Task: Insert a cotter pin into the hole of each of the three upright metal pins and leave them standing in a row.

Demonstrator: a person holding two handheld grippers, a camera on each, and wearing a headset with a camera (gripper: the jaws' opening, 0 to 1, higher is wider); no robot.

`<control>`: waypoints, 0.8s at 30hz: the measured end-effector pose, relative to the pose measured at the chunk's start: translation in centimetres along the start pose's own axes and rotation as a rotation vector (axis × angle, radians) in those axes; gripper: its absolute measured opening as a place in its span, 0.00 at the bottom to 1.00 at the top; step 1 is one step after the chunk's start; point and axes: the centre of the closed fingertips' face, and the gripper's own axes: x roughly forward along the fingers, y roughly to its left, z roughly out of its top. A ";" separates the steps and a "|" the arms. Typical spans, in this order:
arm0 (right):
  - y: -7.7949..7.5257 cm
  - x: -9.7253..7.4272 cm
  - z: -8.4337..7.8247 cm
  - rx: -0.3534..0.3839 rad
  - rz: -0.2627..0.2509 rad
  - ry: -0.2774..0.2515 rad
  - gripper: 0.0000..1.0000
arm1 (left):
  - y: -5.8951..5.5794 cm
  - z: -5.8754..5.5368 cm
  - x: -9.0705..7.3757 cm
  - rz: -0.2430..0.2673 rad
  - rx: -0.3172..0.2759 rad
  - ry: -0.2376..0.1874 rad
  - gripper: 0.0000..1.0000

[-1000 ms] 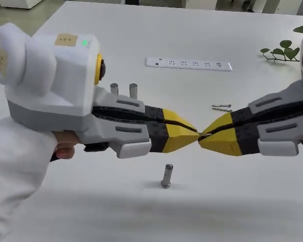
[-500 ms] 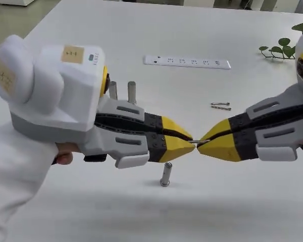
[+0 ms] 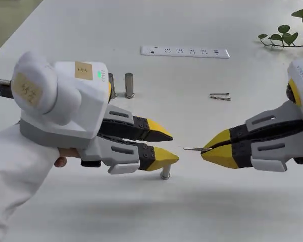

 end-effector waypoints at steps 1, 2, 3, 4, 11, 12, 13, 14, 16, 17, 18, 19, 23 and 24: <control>-0.1 0.2 -0.3 0.005 -0.001 0.002 0.00 | 0.0 -0.3 0.2 -0.008 -0.010 0.003 0.23; -0.2 0.4 -0.6 0.017 -0.004 0.007 0.00 | 0.1 -0.5 0.3 -0.009 -0.013 0.007 0.26; -0.3 0.5 -0.8 0.019 -0.005 0.008 0.00 | 0.1 -0.6 0.4 -0.010 -0.015 0.009 0.30; -0.5 0.8 -1.1 0.033 -0.006 0.012 0.00 | 0.1 -1.0 0.5 -0.015 -0.031 0.018 0.30; -1.2 2.0 -2.0 0.062 -0.009 0.020 0.00 | 1.2 -3.3 1.1 0.008 -0.053 0.074 0.20; -1.2 2.2 -2.1 0.063 -0.006 0.022 0.00 | 1.3 -3.5 1.2 0.006 -0.059 0.079 0.19; -1.2 2.3 -2.2 0.064 -0.004 0.022 0.00 | 1.3 -3.6 1.2 0.008 -0.059 0.079 0.19; -1.3 2.5 -2.2 0.067 -0.001 0.022 0.00 | 1.5 -3.7 1.3 0.012 -0.059 0.079 0.18; -1.4 2.7 -2.4 0.069 0.000 0.024 0.00 | 1.6 -3.9 1.3 0.014 -0.066 0.080 0.19; -1.5 2.8 -2.4 0.070 0.000 0.024 0.00 | 1.6 -3.9 1.4 0.012 -0.065 0.080 0.19; -1.6 2.9 -2.5 0.071 -0.001 0.024 0.00 | 1.5 -3.9 1.4 0.009 -0.063 0.080 0.18; -1.7 3.0 -2.7 0.071 -0.002 0.025 0.00 | 1.5 -4.0 1.5 0.006 -0.062 0.082 0.17; -1.9 3.4 -3.1 0.070 0.003 0.031 0.00 | 1.7 -4.1 1.9 0.010 -0.067 0.081 0.14; -1.9 3.4 -3.1 0.070 0.004 0.031 0.00 | 1.8 -4.1 1.9 0.012 -0.067 0.079 0.14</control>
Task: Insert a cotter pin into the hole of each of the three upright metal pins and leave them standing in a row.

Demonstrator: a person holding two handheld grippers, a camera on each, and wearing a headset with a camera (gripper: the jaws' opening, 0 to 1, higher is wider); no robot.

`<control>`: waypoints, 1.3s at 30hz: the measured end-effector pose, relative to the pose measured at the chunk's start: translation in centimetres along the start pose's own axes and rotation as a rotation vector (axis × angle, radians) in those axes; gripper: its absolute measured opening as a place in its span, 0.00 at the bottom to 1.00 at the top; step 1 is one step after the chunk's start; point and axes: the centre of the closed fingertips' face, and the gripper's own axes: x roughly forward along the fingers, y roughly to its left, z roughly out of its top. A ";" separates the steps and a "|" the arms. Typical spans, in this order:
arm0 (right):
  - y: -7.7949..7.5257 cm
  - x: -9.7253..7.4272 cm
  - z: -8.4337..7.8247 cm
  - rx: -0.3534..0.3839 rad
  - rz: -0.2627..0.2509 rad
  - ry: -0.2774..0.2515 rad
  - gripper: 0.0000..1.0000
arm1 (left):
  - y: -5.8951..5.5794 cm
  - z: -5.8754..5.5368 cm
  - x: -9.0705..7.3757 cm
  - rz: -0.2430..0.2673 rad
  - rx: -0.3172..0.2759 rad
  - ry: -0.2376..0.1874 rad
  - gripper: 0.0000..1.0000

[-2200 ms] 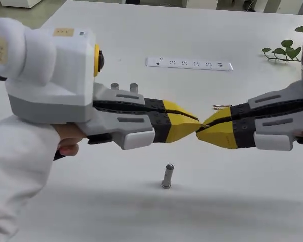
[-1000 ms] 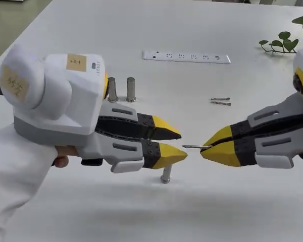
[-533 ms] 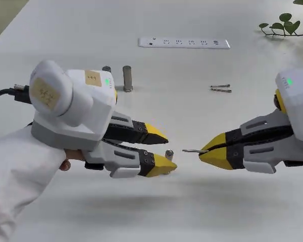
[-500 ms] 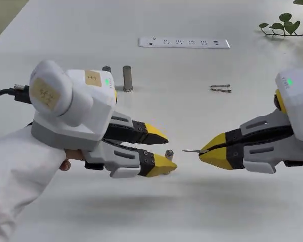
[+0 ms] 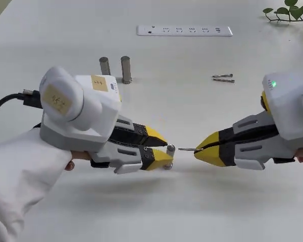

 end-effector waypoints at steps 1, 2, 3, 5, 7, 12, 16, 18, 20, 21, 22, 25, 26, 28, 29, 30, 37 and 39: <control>0.0 0.1 0.0 0.000 0.001 0.000 0.00 | 0.0 0.0 0.1 0.001 0.001 -0.001 0.14; 0.0 0.1 -0.1 -0.001 0.002 0.001 0.00 | 0.1 0.0 0.2 -0.002 -0.002 -0.004 0.13; -0.1 0.2 -0.1 -0.004 0.003 0.001 0.00 | 0.1 0.1 0.2 -0.005 -0.003 -0.006 0.12; -0.2 0.2 -0.1 -0.006 0.003 0.001 0.00 | 0.1 0.1 0.3 -0.006 0.000 -0.006 0.09; -0.3 0.3 -0.1 -0.009 0.004 -0.003 0.00 | 0.1 0.1 0.4 -0.006 0.005 -0.007 0.07; -0.2 0.5 -0.2 -0.013 0.015 -0.002 0.00 | 0.0 0.1 0.6 -0.020 0.011 -0.012 0.07; -0.1 0.6 -0.1 -0.022 0.019 -0.009 0.00 | -0.2 0.1 0.5 -0.030 0.024 -0.011 0.06; -0.1 0.7 -0.1 -0.014 0.023 -0.006 0.00 | -0.3 0.1 0.5 -0.037 0.034 -0.009 0.06; 0.0 0.9 0.0 -0.017 0.026 -0.010 0.00 | -0.3 0.1 0.6 -0.036 0.037 -0.008 0.06; 0.0 1.0 0.0 -0.020 0.026 -0.009 0.00 | -0.3 0.1 0.6 -0.036 0.043 -0.008 0.06; 0.0 1.1 0.0 -0.023 0.025 -0.009 0.00 | -0.2 0.1 0.6 -0.035 0.044 -0.007 0.06; -0.1 1.5 0.0 -0.027 0.023 -0.007 0.00 | -0.2 0.2 0.6 -0.033 0.049 -0.007 0.06; -0.1 1.6 0.1 -0.029 0.024 -0.008 0.00 | -0.2 0.2 0.6 -0.033 0.049 -0.007 0.06; -0.1 1.9 0.1 -0.032 0.027 -0.005 0.00 | -0.3 0.2 0.6 -0.036 0.052 -0.006 0.06; -0.1 2.0 0.2 -0.038 0.028 -0.005 0.00 | -0.3 0.2 0.6 -0.037 0.054 -0.005 0.06; -0.1 2.1 0.2 -0.042 0.029 -0.003 0.00 | -0.3 0.2 0.7 -0.038 0.057 -0.004 0.06; -0.5 2.8 0.5 -0.071 0.039 0.005 0.00 | -0.3 0.2 0.6 -0.039 0.064 -0.002 0.06; -0.4 3.1 0.7 -0.082 0.044 0.004 0.00 | -0.3 0.2 0.6 -0.040 0.062 -0.001 0.06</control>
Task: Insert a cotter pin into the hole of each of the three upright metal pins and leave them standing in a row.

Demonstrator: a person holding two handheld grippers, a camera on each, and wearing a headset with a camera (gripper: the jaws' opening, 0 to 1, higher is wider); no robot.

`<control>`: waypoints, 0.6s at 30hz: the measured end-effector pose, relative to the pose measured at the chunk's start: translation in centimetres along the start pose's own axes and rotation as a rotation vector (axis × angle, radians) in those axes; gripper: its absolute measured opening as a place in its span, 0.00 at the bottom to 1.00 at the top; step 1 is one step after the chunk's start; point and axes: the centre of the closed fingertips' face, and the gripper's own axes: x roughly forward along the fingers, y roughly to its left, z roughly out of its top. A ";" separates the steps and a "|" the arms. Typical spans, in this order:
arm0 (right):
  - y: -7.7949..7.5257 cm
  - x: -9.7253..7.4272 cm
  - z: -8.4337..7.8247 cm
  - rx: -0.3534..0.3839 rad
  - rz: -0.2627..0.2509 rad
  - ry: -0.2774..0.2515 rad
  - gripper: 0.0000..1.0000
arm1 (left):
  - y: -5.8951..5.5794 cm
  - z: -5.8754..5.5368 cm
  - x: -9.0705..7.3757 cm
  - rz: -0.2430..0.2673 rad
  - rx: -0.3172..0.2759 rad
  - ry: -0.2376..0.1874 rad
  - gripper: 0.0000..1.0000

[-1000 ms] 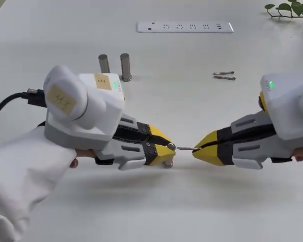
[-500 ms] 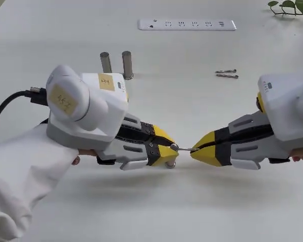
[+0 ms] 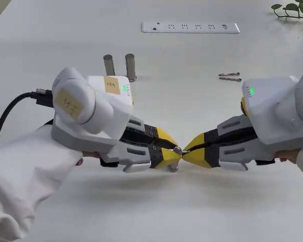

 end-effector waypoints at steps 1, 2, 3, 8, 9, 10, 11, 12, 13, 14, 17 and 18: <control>0.1 0.1 0.1 -0.013 0.005 0.004 0.00 | 0.0 -0.1 0.0 0.001 0.002 0.003 0.06; 0.0 0.0 0.2 -0.018 0.002 0.007 0.00 | 0.0 -0.1 0.0 0.003 0.005 0.008 0.06; 0.0 0.0 0.2 -0.021 0.001 0.011 0.00 | 0.0 -0.2 0.0 0.003 0.004 0.008 0.06; -0.2 -0.2 0.2 -0.031 -0.006 0.002 0.01 | 0.0 -0.3 0.0 0.002 0.004 0.010 0.06; -0.3 -0.3 0.1 -0.027 -0.011 0.003 0.04 | 0.0 -0.3 0.0 0.003 0.005 0.010 0.06; -0.4 -0.4 0.0 -0.027 -0.014 0.004 0.06 | 0.0 -0.3 0.0 0.003 0.004 0.010 0.06; -0.4 -0.5 -0.1 -0.027 -0.018 0.003 0.06 | 0.0 -0.3 0.0 0.003 0.005 0.010 0.06; -0.5 -0.6 -0.1 -0.027 -0.019 0.004 0.05 | 0.0 -0.3 0.0 0.002 0.005 0.011 0.06; -0.4 -0.8 -0.2 -0.024 -0.018 0.006 0.05 | 0.0 -0.3 0.0 0.002 0.006 0.012 0.06; -0.3 -1.0 -0.2 -0.023 -0.018 0.006 0.05 | 0.0 -0.3 0.1 0.002 0.007 0.012 0.06; -0.2 -1.5 -0.2 -0.023 -0.023 0.008 0.04 | 0.0 -0.3 0.0 0.002 0.008 0.014 0.06; -0.1 -1.6 -0.2 -0.023 -0.024 0.007 0.03 | 0.0 -0.3 0.0 0.002 0.008 0.014 0.06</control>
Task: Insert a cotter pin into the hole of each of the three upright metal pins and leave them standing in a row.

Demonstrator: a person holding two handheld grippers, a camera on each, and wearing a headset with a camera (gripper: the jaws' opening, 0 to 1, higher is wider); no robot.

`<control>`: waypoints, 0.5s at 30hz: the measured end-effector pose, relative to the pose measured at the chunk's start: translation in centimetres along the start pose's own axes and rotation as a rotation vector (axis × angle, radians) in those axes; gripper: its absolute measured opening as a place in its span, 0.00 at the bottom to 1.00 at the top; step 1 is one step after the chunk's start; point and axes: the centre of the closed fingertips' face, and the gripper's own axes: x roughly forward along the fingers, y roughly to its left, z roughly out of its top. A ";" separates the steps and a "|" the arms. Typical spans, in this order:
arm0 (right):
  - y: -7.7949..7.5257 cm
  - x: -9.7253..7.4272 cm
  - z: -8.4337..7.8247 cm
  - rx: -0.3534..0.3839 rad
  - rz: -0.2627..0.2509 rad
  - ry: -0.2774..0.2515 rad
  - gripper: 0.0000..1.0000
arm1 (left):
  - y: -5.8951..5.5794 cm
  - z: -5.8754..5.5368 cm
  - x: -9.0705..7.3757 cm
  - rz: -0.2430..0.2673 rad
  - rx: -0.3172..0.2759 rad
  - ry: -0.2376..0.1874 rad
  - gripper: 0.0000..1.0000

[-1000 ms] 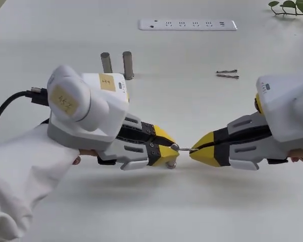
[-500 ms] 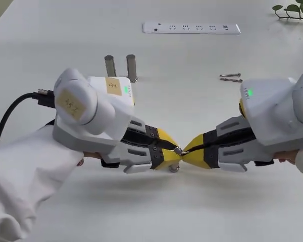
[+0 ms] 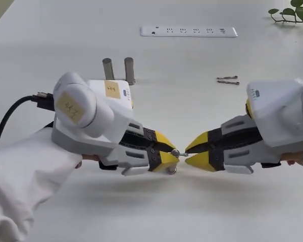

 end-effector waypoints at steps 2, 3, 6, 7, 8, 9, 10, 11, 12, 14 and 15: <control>0.1 -0.2 0.2 0.000 -0.002 -0.005 0.02 | 0.0 0.0 0.0 0.001 0.003 0.002 0.06; -0.1 -0.3 -0.2 0.002 -0.001 -0.009 0.01 | 0.0 0.0 0.0 0.001 0.004 0.002 0.06; 0.0 -0.3 0.0 -0.001 0.002 -0.011 0.00 | 0.0 0.0 0.0 0.001 0.005 0.003 0.06; 0.0 -0.3 -0.1 -0.002 0.002 -0.010 0.00 | 0.0 0.0 0.0 0.001 0.005 0.003 0.06; -0.1 -0.3 0.0 -0.003 0.001 -0.011 0.00 | 0.0 0.0 0.0 0.002 0.006 0.004 0.06; -0.1 -0.2 0.0 -0.002 0.002 -0.012 0.00 | 0.0 0.0 0.0 0.002 0.006 0.004 0.06; -0.1 -0.1 0.0 -0.003 0.002 -0.012 0.00 | 0.0 0.0 0.0 0.003 0.006 0.004 0.06; -0.2 -0.1 0.0 -0.004 0.002 -0.011 0.00 | 0.0 0.0 0.1 0.002 0.006 0.004 0.06; -0.2 0.0 0.0 -0.004 0.003 -0.010 0.00 | 0.0 0.0 0.1 0.003 0.005 0.006 0.06; -0.1 0.2 0.1 -0.002 0.006 -0.013 0.00 | 0.0 0.0 0.1 0.003 0.006 0.005 0.06; -0.1 0.2 0.2 -0.001 0.007 -0.014 0.00 | 0.0 0.0 0.1 0.004 0.006 0.005 0.06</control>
